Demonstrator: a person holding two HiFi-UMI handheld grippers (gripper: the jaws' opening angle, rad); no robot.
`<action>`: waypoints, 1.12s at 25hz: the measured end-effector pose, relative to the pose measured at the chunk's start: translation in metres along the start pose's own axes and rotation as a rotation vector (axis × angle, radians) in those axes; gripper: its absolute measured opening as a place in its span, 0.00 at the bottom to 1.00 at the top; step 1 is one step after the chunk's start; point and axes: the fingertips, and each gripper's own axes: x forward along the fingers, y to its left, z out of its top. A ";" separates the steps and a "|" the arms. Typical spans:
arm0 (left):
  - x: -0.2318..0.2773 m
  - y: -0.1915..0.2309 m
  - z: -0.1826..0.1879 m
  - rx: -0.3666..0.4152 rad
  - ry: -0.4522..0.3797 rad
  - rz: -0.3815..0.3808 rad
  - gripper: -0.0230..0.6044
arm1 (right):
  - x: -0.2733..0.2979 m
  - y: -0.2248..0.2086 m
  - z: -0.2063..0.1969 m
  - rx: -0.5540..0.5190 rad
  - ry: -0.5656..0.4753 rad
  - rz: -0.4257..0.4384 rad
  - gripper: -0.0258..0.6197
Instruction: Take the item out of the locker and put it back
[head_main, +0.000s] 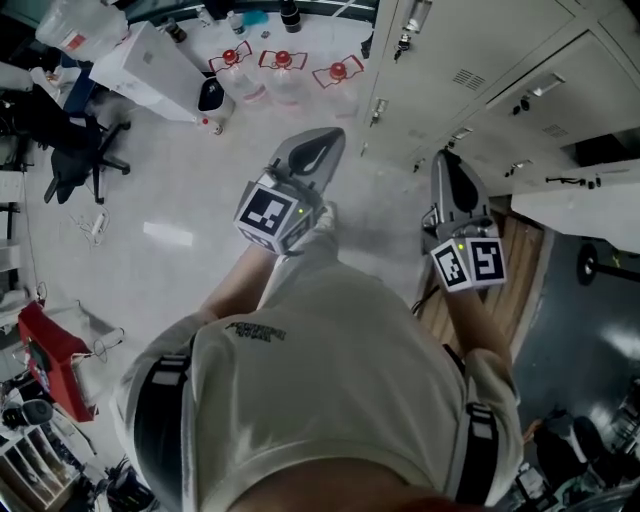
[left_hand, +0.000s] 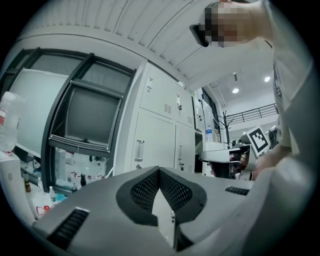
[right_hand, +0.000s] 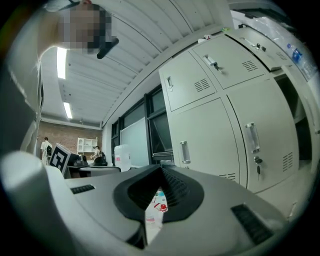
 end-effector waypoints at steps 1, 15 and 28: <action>0.005 0.006 0.002 0.000 -0.001 -0.007 0.05 | 0.008 -0.002 0.002 -0.004 -0.002 -0.004 0.04; 0.062 0.082 0.020 0.036 -0.047 -0.130 0.05 | 0.098 -0.021 0.025 -0.060 -0.042 -0.095 0.04; 0.073 0.095 0.023 -0.009 -0.038 -0.072 0.05 | 0.123 -0.030 0.025 -0.057 -0.024 -0.024 0.11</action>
